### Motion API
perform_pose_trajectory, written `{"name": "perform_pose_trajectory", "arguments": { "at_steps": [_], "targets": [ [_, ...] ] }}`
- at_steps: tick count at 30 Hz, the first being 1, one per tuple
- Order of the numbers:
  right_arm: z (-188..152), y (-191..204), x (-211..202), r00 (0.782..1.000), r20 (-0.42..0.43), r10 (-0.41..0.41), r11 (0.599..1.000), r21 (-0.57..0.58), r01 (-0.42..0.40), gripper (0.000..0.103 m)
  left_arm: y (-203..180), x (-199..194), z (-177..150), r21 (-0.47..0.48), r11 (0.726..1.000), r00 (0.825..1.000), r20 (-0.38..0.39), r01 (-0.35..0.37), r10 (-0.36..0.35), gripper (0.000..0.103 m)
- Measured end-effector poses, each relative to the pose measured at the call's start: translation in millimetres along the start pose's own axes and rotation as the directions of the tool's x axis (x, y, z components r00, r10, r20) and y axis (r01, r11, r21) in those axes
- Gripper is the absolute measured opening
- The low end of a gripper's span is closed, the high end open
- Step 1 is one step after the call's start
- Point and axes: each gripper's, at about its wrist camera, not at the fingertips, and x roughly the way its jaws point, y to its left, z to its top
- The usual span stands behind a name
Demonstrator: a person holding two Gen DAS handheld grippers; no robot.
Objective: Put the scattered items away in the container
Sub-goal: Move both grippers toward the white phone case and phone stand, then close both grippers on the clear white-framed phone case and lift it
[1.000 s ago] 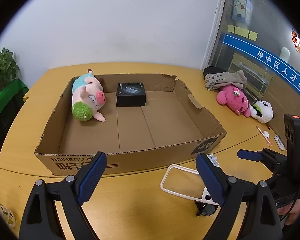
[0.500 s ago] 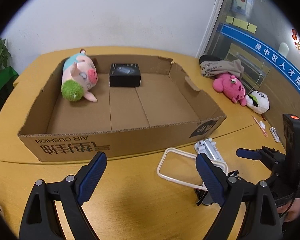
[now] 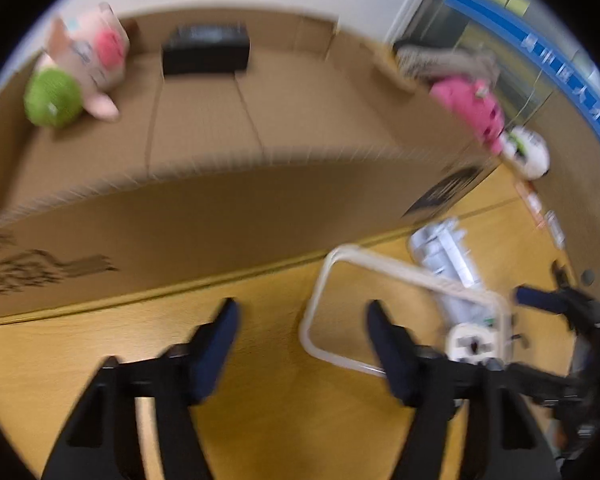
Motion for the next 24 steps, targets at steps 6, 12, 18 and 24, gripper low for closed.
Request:
{"name": "perform_pose_trajectory", "arguments": {
  "at_steps": [6,12,18,24],
  "targets": [
    [-9.9,-10.3,4.7,1.0,-0.025,0.004,0.999,0.046,-0.003,0.102,-11.0,6.9,-1.5,0.062,0.998,0.999,-0.017,-0.028,0.03,0.008],
    [-3.1,3.9,2.1,0.999,-0.021,0.041,0.999,0.006,-0.041,0.102,11.0,-18.7,-28.7,0.019,0.987,0.987,-0.001,-0.158,0.158,0.004],
    [10.2,34.5,10.1,0.997,-0.012,0.075,0.996,-0.053,-0.076,0.102,55.0,-56.6,-69.5,-0.133,0.966,0.975,-0.004,-0.22,0.222,0.004],
    [25.4,80.5,46.6,0.993,-0.065,0.098,0.986,-0.13,-0.105,0.087,69.7,-70.2,-82.3,-0.189,0.953,0.97,0.007,-0.236,0.242,0.004]
  ]
}}
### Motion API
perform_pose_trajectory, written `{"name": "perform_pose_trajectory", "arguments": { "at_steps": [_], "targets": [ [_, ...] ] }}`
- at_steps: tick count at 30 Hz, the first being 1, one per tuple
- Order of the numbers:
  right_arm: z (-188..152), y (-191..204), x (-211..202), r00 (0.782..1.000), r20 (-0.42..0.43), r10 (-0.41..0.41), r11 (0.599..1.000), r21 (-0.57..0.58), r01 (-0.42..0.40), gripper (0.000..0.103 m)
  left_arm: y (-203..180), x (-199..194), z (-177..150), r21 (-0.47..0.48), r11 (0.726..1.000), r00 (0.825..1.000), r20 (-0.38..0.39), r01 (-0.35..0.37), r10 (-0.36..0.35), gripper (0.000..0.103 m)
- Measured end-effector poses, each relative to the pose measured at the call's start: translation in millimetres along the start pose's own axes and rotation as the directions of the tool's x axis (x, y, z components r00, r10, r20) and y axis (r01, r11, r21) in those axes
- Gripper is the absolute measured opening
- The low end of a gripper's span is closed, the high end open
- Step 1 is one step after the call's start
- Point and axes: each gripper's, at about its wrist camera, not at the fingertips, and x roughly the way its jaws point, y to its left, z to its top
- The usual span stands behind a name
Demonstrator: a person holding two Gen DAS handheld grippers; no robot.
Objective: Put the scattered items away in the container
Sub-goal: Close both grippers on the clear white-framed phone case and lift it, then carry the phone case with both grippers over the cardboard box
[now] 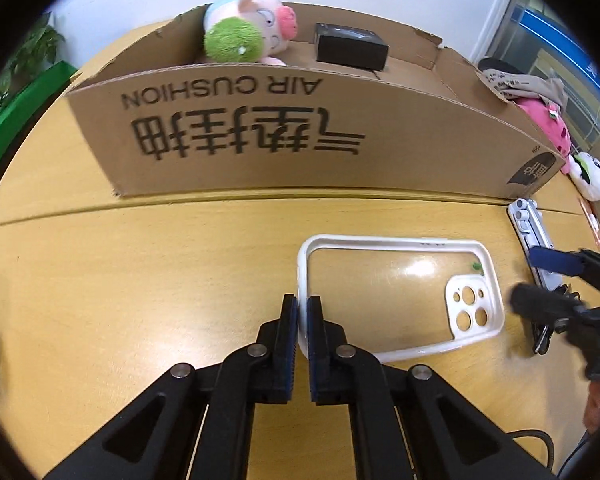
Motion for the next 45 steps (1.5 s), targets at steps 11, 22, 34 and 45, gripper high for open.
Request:
{"name": "perform_pose_trajectory", "arguments": {
  "at_steps": [11,22,34,45],
  "targets": [
    [-7.0,11.9,29.0,0.991,0.024,-0.133,0.988,-0.072,0.134,0.025,-16.8,-3.7,-10.9,0.037,0.999,1.0,0.018,0.003,-0.003,0.005],
    [-8.6,28.5,-17.4,0.981,0.144,-0.133,0.987,-0.069,0.144,0.01,-19.8,-63.0,-8.6,0.046,0.999,0.989,0.148,0.003,-0.01,0.005],
    [20.6,67.9,-147.6,0.867,0.483,-0.12,0.973,-0.115,0.199,0.01,-38.5,-181.4,31.9,0.093,0.995,0.902,0.43,-0.023,-0.019,0.005],
    [48.0,77.2,-175.5,0.82,0.559,-0.125,0.968,-0.111,0.223,0.01,-42.5,-202.5,69.7,0.131,0.991,0.869,0.495,-0.04,-0.03,0.005]
  ]
}}
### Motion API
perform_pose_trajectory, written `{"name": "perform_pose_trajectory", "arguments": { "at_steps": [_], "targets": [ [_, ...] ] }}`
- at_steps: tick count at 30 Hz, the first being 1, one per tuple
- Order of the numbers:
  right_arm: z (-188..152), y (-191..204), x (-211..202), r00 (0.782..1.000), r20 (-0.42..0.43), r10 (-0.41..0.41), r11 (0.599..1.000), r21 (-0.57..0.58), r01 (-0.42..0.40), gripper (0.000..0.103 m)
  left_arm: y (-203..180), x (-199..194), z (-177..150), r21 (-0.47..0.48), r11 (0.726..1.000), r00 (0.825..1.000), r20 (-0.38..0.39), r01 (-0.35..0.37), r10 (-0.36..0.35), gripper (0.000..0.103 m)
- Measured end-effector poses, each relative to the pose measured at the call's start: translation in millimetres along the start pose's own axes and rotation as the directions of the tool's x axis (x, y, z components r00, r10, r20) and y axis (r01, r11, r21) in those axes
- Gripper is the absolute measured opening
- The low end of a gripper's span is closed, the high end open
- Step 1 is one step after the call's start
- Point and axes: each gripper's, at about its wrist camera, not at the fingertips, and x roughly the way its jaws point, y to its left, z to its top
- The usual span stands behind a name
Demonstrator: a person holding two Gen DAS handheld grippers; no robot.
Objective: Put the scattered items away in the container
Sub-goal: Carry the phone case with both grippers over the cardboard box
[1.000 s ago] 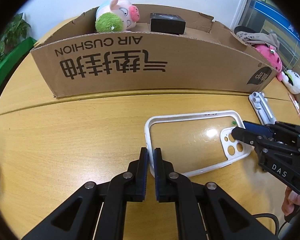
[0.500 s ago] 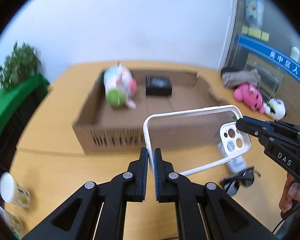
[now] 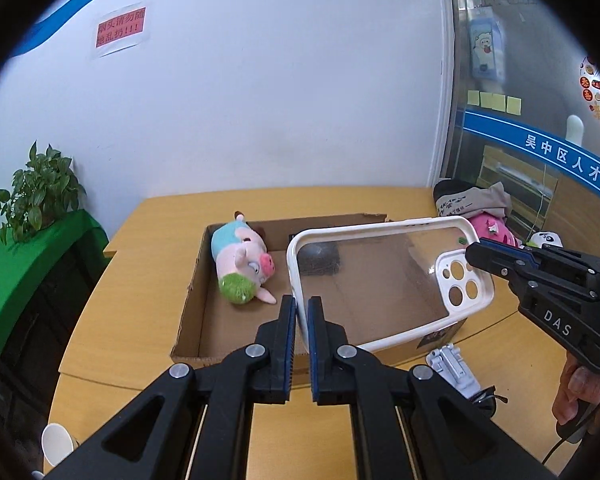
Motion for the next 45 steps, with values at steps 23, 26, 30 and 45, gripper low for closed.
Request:
{"name": "perform_pose_trajectory", "arguments": {
  "at_steps": [23,26,30,45],
  "targets": [
    [33.4,-45.1,95.5,0.998,-0.059,-0.032,0.996,0.083,0.037,0.01,22.4,92.7,43.9,0.012,0.998,0.997,-0.055,0.057,-0.056,0.005],
    [31.8,-44.5,98.7,0.998,-0.059,-0.022,0.996,0.082,0.027,0.01,24.3,91.0,41.5,-0.003,0.999,0.997,-0.054,0.053,-0.053,0.005],
    [27.8,-43.1,102.3,0.998,-0.065,-0.006,0.996,0.084,0.011,0.01,24.8,86.9,37.1,-0.012,0.999,0.998,-0.051,0.044,-0.045,0.005],
    [3.7,-36.9,122.1,0.992,-0.124,0.037,0.994,0.106,-0.024,0.01,32.1,99.5,20.7,-0.009,1.0,0.994,-0.107,0.002,-0.003,0.005]
  ]
}}
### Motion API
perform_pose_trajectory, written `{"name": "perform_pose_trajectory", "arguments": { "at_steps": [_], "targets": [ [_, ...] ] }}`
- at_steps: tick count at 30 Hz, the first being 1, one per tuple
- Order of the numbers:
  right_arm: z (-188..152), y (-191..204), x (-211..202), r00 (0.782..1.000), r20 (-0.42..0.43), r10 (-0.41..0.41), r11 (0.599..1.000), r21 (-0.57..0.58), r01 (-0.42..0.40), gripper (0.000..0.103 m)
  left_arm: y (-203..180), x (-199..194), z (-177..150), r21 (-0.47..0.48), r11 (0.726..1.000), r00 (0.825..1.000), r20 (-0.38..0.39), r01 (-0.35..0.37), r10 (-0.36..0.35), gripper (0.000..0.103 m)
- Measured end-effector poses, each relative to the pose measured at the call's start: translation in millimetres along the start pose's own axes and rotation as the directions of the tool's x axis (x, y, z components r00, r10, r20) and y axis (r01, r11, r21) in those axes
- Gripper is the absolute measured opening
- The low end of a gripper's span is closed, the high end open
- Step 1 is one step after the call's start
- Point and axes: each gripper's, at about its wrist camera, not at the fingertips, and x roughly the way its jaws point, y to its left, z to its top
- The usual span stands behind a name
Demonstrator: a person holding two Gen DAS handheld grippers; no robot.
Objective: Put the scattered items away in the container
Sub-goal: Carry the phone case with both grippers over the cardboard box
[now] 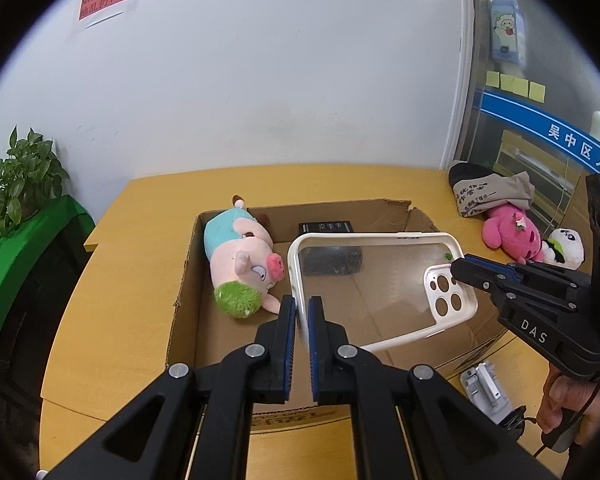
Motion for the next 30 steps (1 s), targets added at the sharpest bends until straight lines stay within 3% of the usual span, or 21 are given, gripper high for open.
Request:
{"name": "perform_pose_trajectory", "arguments": {
  "at_steps": [9,30],
  "targets": [
    [-7.1,9.8,30.0,0.997,-0.057,0.046,0.999,-0.001,-0.047,0.01,17.7,8.4,-3.4,-0.03,0.999,1.0,-0.022,-0.013,0.012,0.005],
    [-24.8,10.0,67.1,0.987,-0.144,0.074,0.997,0.037,-0.069,0.01,26.0,31.5,-7.1,-0.024,0.999,0.998,-0.061,-0.025,0.024,0.005]
  ]
}}
